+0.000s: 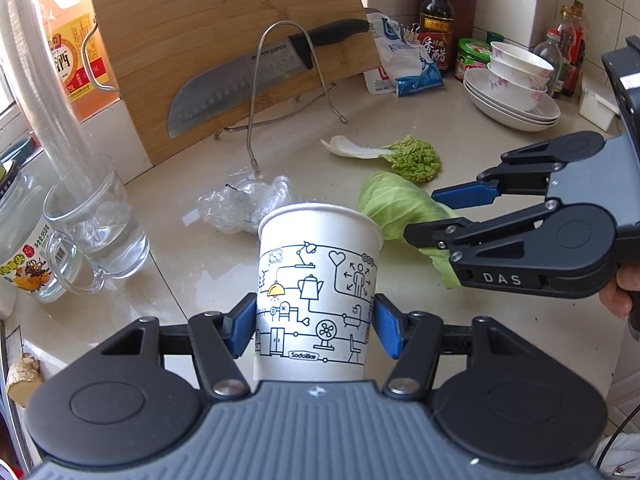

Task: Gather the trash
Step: 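Grasp the cabbage leaf with the right tool and lift it toward the bucket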

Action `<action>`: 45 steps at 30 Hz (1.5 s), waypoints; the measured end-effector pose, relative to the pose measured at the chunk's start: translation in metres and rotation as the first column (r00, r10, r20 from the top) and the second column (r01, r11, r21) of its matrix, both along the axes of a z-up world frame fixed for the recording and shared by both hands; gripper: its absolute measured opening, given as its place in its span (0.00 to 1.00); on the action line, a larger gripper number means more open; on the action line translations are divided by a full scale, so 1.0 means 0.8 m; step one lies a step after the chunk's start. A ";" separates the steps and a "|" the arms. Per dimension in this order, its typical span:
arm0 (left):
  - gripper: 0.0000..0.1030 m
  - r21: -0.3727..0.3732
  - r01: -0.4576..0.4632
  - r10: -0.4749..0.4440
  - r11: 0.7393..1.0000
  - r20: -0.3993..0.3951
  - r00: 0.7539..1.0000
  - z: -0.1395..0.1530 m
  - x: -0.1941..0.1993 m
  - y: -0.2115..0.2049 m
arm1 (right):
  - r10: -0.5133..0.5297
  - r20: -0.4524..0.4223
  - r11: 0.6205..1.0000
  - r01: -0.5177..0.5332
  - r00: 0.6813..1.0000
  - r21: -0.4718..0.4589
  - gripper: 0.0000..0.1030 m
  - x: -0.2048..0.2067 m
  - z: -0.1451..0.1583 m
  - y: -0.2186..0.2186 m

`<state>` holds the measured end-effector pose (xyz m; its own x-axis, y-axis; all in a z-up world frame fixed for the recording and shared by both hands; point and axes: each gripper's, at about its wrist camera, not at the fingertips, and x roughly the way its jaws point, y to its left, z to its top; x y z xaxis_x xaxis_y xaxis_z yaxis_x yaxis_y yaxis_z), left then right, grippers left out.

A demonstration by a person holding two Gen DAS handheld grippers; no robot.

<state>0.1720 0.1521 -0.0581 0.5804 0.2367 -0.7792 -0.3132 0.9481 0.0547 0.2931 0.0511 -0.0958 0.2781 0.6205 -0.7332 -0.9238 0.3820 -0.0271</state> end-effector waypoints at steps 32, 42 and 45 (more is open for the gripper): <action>0.58 -0.030 0.493 -0.494 0.869 -0.020 0.869 0.014 0.040 -0.245 | -0.412 -0.037 0.910 0.413 0.910 0.031 0.39 -0.064 0.043 -0.324; 0.58 -0.067 0.639 -0.641 0.766 -0.016 0.767 -0.005 0.063 -0.350 | -0.617 -0.057 0.787 0.617 0.785 -0.019 0.40 -0.087 0.015 -0.440; 0.58 -0.070 0.660 -0.662 0.748 -0.017 0.749 -0.011 0.068 -0.372 | -0.659 -0.085 0.752 0.657 0.747 -0.056 0.40 -0.085 -0.013 -0.466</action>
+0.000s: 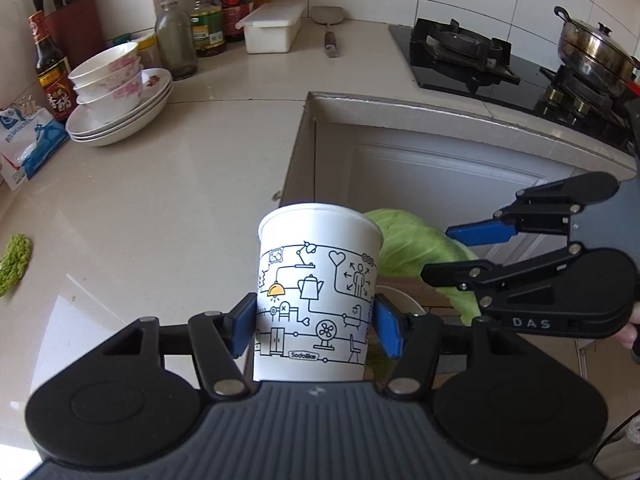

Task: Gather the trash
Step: 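Grasp the cabbage leaf with the right tool and lift it toward the bucket, then open the right tool over the white bucket to drop the cabbage leaf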

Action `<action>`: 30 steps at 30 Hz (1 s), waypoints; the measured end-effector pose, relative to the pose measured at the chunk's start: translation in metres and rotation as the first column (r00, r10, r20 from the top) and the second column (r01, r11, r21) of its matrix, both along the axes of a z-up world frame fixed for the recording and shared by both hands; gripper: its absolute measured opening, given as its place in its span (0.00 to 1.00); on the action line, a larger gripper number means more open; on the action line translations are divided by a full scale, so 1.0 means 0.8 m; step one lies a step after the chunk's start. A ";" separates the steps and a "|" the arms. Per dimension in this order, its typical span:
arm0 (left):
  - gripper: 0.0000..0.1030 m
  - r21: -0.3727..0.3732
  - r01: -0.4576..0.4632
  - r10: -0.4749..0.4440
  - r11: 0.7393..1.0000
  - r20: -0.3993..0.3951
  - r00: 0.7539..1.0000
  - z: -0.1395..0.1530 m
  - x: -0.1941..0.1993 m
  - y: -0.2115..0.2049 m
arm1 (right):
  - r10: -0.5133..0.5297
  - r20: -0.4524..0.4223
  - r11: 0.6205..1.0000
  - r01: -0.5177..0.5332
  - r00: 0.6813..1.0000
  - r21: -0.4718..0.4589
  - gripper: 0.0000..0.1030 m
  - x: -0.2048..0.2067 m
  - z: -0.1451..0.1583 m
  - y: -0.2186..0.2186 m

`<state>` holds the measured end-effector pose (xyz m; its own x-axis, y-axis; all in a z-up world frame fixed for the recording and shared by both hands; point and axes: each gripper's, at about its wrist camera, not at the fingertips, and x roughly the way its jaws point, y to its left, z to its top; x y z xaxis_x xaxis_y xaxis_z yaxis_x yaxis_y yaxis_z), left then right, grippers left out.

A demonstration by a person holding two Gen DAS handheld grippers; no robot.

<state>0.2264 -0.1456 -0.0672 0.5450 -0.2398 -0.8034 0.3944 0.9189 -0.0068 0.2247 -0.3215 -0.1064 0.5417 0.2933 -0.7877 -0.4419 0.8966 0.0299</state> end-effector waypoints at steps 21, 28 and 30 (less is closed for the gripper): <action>0.58 0.041 -0.006 0.006 0.999 -0.013 1.000 -0.031 0.008 -0.049 | -0.158 -0.163 0.986 0.147 0.974 -0.077 0.82 0.046 -0.206 -0.041; 0.58 0.028 0.008 -0.007 1.000 -0.036 0.999 -0.048 0.015 -0.064 | -0.166 -0.156 0.985 0.157 0.974 -0.070 0.89 0.054 -0.211 -0.039; 0.58 0.029 0.012 -0.011 1.000 -0.044 0.999 -0.054 0.017 -0.069 | -0.164 -0.150 0.986 0.156 0.975 -0.068 0.92 0.051 -0.210 -0.042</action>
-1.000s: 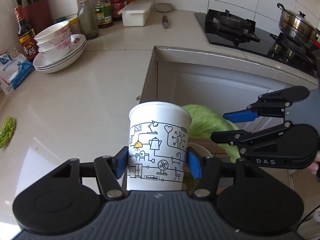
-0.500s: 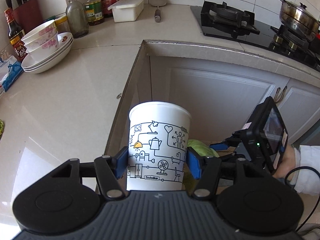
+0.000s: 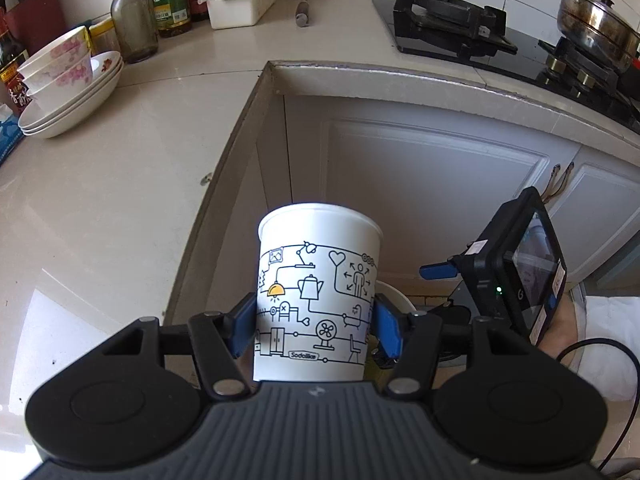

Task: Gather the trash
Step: 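Open the right tool over the white bucket to drop the cabbage leaf, then lower the paper cup over the bucket and open the left tool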

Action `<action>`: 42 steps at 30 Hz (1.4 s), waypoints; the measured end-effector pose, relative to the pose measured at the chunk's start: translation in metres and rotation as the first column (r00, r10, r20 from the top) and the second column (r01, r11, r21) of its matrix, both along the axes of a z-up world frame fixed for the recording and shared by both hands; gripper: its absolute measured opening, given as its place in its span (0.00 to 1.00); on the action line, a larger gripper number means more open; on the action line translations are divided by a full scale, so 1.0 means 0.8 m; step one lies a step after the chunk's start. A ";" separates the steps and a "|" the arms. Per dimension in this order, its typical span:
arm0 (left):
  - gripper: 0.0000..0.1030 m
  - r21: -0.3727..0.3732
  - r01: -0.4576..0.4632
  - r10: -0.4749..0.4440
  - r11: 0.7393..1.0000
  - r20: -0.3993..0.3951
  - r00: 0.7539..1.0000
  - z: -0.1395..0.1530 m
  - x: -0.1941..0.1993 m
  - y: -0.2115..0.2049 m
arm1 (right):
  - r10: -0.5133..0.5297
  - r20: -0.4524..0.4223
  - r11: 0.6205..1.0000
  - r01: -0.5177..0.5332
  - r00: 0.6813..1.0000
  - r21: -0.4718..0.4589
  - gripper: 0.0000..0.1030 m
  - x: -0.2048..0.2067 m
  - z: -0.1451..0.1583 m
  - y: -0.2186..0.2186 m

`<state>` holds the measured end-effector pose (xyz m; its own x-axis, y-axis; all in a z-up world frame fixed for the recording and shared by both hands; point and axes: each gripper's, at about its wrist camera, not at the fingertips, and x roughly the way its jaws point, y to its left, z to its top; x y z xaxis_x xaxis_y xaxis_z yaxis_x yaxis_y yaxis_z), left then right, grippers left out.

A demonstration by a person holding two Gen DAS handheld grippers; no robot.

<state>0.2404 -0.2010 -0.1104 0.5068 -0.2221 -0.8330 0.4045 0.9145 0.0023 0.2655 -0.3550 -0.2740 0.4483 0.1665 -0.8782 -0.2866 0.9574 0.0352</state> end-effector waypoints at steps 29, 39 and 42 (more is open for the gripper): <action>0.60 0.046 0.043 -0.033 0.998 -0.201 0.979 -0.204 0.073 -0.108 | -0.158 -0.040 0.987 0.156 0.987 -0.046 0.97 -0.065 -0.005 -0.073; 0.86 0.029 0.030 -0.023 0.999 -0.212 0.977 -0.212 0.076 -0.116 | -0.155 -0.030 0.986 0.154 0.987 -0.058 0.97 -0.072 0.000 -0.080; 0.86 0.019 0.028 -0.024 0.999 -0.195 0.981 -0.202 0.075 -0.115 | -0.154 -0.027 0.987 0.152 0.988 -0.059 0.97 -0.073 0.003 -0.079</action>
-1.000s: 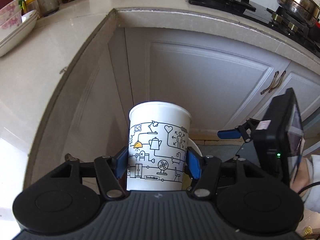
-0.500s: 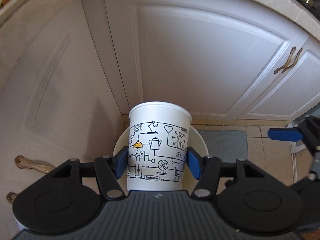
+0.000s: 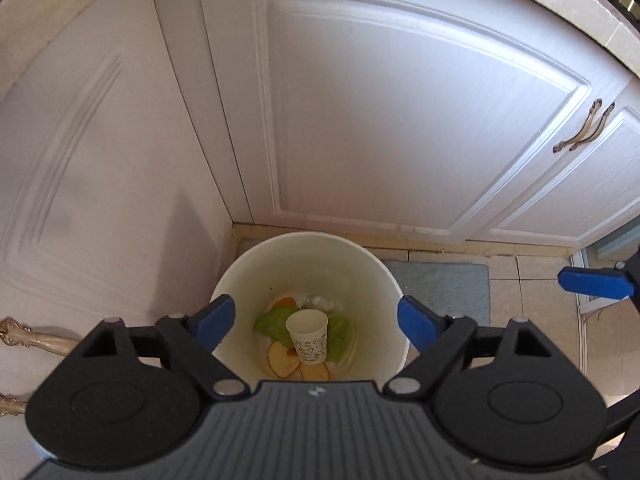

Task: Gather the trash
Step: 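Lower the paper cup over the bucket and open the left tool, then move both tools back up to the counter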

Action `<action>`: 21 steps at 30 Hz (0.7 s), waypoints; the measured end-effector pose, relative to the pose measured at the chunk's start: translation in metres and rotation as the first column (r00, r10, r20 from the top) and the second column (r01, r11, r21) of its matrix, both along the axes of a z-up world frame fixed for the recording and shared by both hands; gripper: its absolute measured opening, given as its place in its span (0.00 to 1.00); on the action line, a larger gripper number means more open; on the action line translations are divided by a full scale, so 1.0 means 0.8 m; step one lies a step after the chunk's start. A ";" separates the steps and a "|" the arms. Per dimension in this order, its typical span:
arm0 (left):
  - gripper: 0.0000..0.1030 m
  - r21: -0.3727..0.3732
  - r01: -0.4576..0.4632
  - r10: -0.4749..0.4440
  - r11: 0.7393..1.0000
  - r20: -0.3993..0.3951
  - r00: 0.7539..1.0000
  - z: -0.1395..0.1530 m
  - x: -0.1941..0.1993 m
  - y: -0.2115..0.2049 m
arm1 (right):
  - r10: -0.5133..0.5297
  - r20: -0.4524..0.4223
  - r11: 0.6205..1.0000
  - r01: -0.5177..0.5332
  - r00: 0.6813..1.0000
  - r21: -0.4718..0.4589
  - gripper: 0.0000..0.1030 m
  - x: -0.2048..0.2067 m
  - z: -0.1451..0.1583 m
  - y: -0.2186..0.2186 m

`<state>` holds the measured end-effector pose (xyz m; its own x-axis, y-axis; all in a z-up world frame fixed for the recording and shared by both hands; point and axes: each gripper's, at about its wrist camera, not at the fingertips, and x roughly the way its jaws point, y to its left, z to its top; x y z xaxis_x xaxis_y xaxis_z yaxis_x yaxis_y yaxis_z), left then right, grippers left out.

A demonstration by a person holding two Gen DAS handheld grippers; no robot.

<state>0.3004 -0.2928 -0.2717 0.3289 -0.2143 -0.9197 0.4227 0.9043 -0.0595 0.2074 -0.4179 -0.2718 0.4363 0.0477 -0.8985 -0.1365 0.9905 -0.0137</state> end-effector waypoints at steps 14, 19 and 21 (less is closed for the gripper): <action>0.86 -0.071 0.025 -0.016 0.997 0.134 0.991 0.114 -0.031 0.030 | 0.077 0.066 0.997 -0.076 0.995 -0.010 0.98 0.001 0.070 0.020; 0.86 -0.095 0.007 0.012 0.995 0.205 0.979 0.171 -0.043 0.062 | 0.122 0.114 0.992 -0.124 0.986 0.010 1.00 0.006 0.116 0.033; 0.86 -0.098 -0.006 0.028 0.995 0.228 0.973 0.188 -0.047 0.077 | 0.138 0.143 0.990 -0.141 0.980 0.008 1.00 0.007 0.135 0.041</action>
<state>0.2626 -0.2312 -0.1213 0.5322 -0.2905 -0.7952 0.4199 0.9062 -0.0501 0.2129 -0.3853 -0.1634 0.5469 0.1325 -0.8266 -0.2714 0.9621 -0.0253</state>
